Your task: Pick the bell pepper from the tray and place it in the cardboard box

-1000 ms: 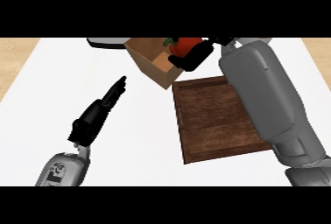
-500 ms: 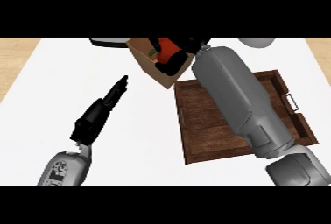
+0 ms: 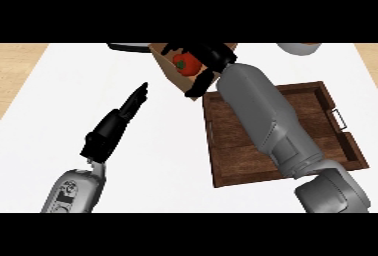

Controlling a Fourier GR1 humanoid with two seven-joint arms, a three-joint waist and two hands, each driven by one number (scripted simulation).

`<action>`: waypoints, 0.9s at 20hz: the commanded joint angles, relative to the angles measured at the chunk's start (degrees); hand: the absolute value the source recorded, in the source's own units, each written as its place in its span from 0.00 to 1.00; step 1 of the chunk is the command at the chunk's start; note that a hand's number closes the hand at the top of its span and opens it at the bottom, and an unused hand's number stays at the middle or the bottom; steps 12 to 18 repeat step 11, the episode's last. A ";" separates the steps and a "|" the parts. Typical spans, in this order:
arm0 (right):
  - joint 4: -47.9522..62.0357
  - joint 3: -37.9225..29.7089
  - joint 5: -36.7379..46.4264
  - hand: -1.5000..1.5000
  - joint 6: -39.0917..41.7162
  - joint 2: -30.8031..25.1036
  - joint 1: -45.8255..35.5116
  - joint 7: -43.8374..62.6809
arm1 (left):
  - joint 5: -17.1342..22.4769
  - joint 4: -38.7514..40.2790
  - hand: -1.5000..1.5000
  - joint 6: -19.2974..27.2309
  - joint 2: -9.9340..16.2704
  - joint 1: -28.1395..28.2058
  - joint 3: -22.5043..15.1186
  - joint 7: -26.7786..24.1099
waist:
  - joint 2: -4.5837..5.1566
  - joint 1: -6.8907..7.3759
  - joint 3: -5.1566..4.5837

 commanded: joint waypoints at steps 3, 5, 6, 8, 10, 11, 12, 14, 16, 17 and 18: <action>2.18 -9.20 -8.96 0.00 3.37 -1.96 0.52 -6.53 | -2.04 0.03 0.50 1.63 -1.13 0.46 -1.21 -0.27 | 0.09 -0.26 0.08; 2.06 -13.22 -12.99 0.00 2.28 -0.76 1.52 -7.70 | -0.43 -0.08 0.50 -0.16 -0.66 0.84 -0.89 -0.51 | 0.15 0.00 0.10; 2.45 -15.35 -14.89 0.00 4.01 -3.14 0.81 -8.58 | -0.95 -0.16 0.50 0.68 -1.37 -0.60 -1.12 0.19 | 0.59 0.44 0.13; 3.10 -19.50 -19.17 0.00 7.22 -3.71 -1.82 -5.92 | -0.02 -0.03 0.50 -0.57 0.20 0.53 0.10 -0.75 | 0.38 0.67 0.08; 4.15 -22.18 -21.94 0.00 8.93 -4.47 -0.32 -6.95 | -0.10 -0.72 0.50 -1.00 0.17 1.18 -0.52 -1.00 | 0.20 0.38 0.08; 4.97 -22.56 -22.14 0.00 11.43 -7.32 -0.64 -7.28 | -0.11 -0.06 0.50 -0.83 0.11 -0.32 -0.03 -0.58 | 0.44 0.37 0.08; 4.97 -22.56 -22.14 0.00 11.43 -7.32 -0.64 -7.28 | -0.11 -0.06 0.50 -0.83 0.11 -0.32 -0.03 -0.58 | 0.44 0.37 0.08; 4.97 -22.56 -22.14 0.00 11.43 -7.32 -0.64 -7.28 | -0.11 -0.06 0.50 -0.83 0.11 -0.32 -0.03 -0.58 | 0.44 0.37 0.08; 4.97 -22.56 -22.14 0.00 11.43 -7.32 -0.64 -7.28 | -0.11 -0.06 0.50 -0.83 0.11 -0.32 -0.03 -0.58 | 0.44 0.37 0.08; 4.97 -22.56 -22.14 0.00 11.43 -7.32 -0.64 -7.28 | -0.11 -0.06 0.50 -0.83 0.11 -0.32 -0.03 -0.58 | 0.44 0.37 0.08; 4.97 -22.56 -22.14 0.00 11.43 -7.32 -0.64 -7.28 | -0.11 -0.06 0.50 -0.83 0.11 -0.32 -0.03 -0.58 | 0.44 0.37 0.08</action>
